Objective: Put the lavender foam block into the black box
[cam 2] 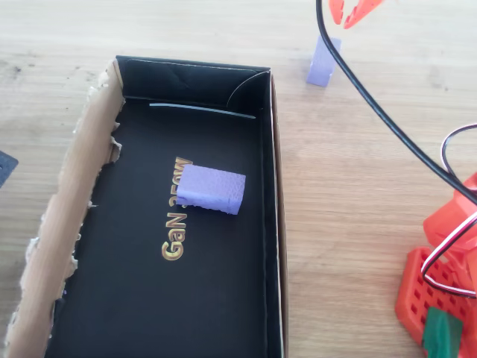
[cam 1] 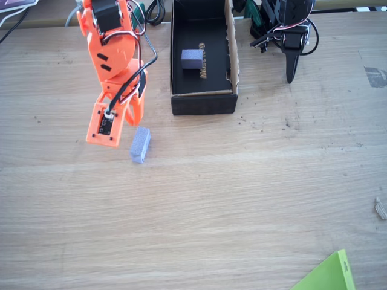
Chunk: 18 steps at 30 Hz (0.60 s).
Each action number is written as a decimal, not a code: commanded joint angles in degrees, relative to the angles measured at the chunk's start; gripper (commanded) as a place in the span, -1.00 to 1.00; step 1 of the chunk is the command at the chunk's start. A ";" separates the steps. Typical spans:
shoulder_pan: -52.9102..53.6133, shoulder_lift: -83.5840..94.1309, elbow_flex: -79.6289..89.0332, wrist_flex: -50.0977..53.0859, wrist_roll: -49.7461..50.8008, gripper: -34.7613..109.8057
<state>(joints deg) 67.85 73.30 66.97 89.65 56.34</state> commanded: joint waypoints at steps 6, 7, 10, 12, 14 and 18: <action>0.70 2.64 -1.23 -0.88 -2.20 -0.38; 0.70 2.64 -1.23 -0.79 -2.20 -0.37; 0.70 2.81 -1.23 -0.79 -2.29 -0.35; 0.62 2.99 -1.14 -0.79 -2.37 -0.33; 0.62 3.25 -0.97 -0.88 -2.64 -0.32; 0.62 3.69 -0.70 -0.97 -3.60 -0.29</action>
<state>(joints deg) 67.59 73.30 66.97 88.86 53.00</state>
